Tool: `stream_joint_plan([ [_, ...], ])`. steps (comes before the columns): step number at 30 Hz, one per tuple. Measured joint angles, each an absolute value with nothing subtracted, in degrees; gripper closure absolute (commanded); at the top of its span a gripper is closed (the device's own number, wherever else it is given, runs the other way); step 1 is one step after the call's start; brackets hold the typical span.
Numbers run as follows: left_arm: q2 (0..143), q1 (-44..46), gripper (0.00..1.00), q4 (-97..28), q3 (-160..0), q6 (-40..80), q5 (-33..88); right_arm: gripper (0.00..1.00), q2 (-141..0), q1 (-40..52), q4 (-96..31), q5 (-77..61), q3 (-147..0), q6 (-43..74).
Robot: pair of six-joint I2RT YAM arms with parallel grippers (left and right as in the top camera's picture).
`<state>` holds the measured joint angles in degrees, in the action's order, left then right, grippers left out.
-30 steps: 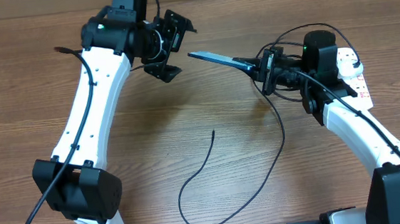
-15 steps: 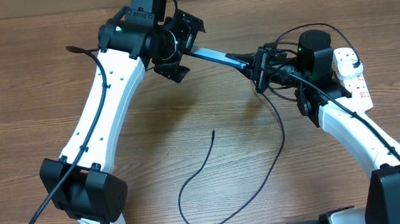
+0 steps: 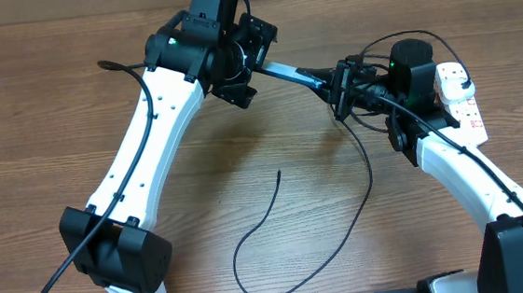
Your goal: Plug charger to phone and switch on socket
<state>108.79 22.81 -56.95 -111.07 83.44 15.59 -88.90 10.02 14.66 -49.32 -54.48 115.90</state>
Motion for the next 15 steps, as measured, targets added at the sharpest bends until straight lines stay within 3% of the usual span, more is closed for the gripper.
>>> stream_joint_plan([
  [15, 108.79, 22.81, 0.0, -55.96, -111.04, 83.9, 15.55, 0.96, -88.9, 10.02, 20.49, -46.04, -54.48, 115.94],
])
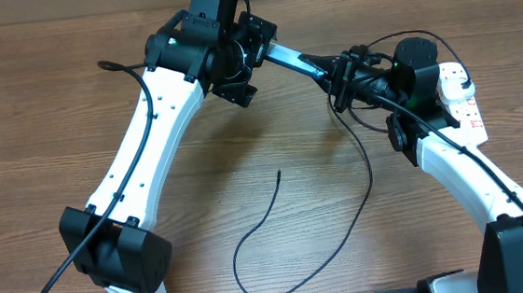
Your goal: Plug charger to phone and switch on socket
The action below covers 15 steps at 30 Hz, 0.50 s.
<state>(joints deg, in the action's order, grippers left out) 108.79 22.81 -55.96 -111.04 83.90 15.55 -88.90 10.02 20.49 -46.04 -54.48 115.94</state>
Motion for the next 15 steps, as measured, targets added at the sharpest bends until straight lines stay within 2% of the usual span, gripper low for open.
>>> stream_joint_plan([
  [15, 108.79, 22.92, 0.0, -55.66, -111.04, 83.88, 15.55, 0.96, -88.9, 12.12, 20.49, -46.06, -54.48, 115.94],
])
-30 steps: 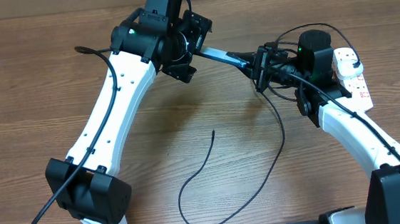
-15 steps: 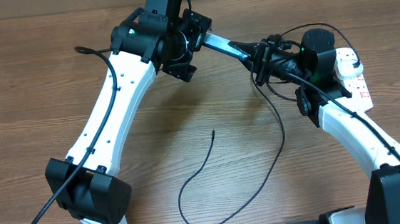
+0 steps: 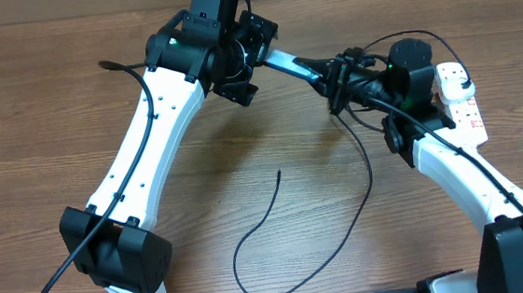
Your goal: Plug charger to phone and switch on socket
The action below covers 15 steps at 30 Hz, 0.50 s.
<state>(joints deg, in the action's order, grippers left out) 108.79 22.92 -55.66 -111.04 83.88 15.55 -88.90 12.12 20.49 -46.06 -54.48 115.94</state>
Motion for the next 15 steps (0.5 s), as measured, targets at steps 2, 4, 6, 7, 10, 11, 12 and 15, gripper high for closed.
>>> stream_joint_plan([
  [2, 108.79, 22.9, 0.01, -55.66, -111.07, 83.88, 15.55, 0.96, -88.9, 12.49, 20.49, -46.09, -54.48, 115.92],
  [4, 108.79, 22.92, 0.01, -55.66, -111.07, 83.88, 15.55, 0.96, -88.9, 12.64, 20.49, -46.13, -54.48, 115.94],
  [6, 108.79, 22.92, 0.0, -55.64, -111.07, 83.88, 15.55, 0.96, -88.9, 12.64, 20.49, -46.09, -54.48, 115.92],
  [7, 108.79, 22.92, 0.01, -55.66, -111.04, 83.85, 15.55, 0.96, -88.9, 12.64, 20.49, -46.09, -54.48, 115.94],
  [10, 108.79, 22.9, 0.06, -55.66, -111.04, 83.85, 15.55, 0.96, -88.9, 12.64, 20.51, -46.09, -54.48, 115.94],
  [11, 108.79, 22.92, 0.09, -55.66, -111.04, 83.83, 15.55, 0.96, -88.9, 12.64, 20.49, -46.06, -54.48, 115.94],
  [12, 108.79, 22.92, 0.11, -55.66, -111.04, 83.88, 15.57, 0.96, -88.9, 12.64, 20.51, -46.09, -54.48, 115.92],
  [15, 108.79, 22.9, 0.17, -55.66, -111.04, 83.68, 15.55, 0.96, -88.9, 12.64, 20.47, -46.09, -54.48, 115.92],
])
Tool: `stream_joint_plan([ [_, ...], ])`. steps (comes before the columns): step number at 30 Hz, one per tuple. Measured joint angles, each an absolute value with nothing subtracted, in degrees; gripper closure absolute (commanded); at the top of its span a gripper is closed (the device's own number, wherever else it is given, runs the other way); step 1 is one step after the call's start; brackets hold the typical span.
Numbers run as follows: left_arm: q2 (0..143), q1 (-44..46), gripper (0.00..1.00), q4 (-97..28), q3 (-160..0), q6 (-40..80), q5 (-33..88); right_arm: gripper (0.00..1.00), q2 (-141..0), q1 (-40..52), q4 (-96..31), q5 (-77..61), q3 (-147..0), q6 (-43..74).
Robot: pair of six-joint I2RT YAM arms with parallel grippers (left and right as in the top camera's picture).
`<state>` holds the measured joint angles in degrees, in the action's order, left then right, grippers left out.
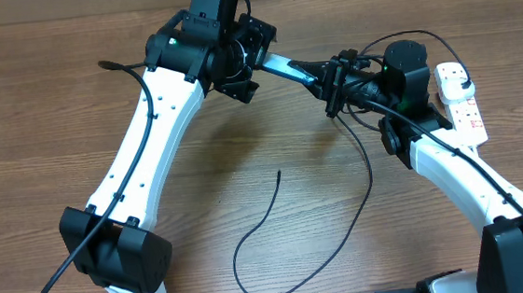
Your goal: Plug charger to phone and switch on socket
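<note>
In the overhead view my left gripper [253, 61] is shut on the phone [283, 69], a dark slab with a light blue edge held above the table and pointing right. My right gripper [329, 83] is at the phone's right end, shut on the charger cable's connector, which the fingers hide. The black charger cable [368, 171] hangs from that gripper and loops over the table, its tail lying at mid-table [278, 174]. The white socket strip [462, 104] lies at the right edge behind the right arm, with a white adapter [452, 76] plugged in. Its switch cannot be made out.
The wooden table [43, 107] carries only the cable loop and the socket strip. The left arm's white link [149, 146] crosses the left middle, and the right arm's link [460, 173] runs along the right. A thin black wire [421, 37] arcs above the right wrist.
The right gripper and wrist have shifted a little to the left, closer in on the phone's end. The phone has tipped down slightly. The cable loop on the table lies unchanged.
At first the phone was held low with the right gripper at its right end. Then the phone's right end was higher and the right gripper farther right. Since then both came back down and left, the gripper staying at the phone's end.
</note>
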<state>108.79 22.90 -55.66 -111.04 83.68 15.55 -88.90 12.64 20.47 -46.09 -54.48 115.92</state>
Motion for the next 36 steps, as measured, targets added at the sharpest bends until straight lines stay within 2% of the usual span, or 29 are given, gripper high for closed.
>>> stream_joint_plan([
  [3, 108.79, 22.92, 0.22, -55.66, -111.07, 83.66, 15.55, 0.96, -88.9, 12.64, 20.49, -46.09, -54.48, 115.94],
  [8, 108.79, 22.92, 0.37, -55.66, -111.04, 83.61, 15.53, 0.96, -88.9, 12.64, 20.49, -46.06, -54.48, 115.96],
  [16, 108.79, 22.92, 0.42, -55.66, -111.04, 83.44, 15.09, 0.96, -88.9, 12.64, 20.51, -46.11, -54.48, 115.92],
  [23, 108.79, 22.9, 0.59, -55.68, -111.07, 83.31, 14.66, 0.96, -88.9, 12.64, 20.49, -46.11, -54.48, 115.94],
  [36, 108.79, 22.92, 0.71, -55.59, -111.07, 82.56, 14.48, 0.96, -88.9, 12.64, 20.32, -46.37, -54.48, 115.92],
])
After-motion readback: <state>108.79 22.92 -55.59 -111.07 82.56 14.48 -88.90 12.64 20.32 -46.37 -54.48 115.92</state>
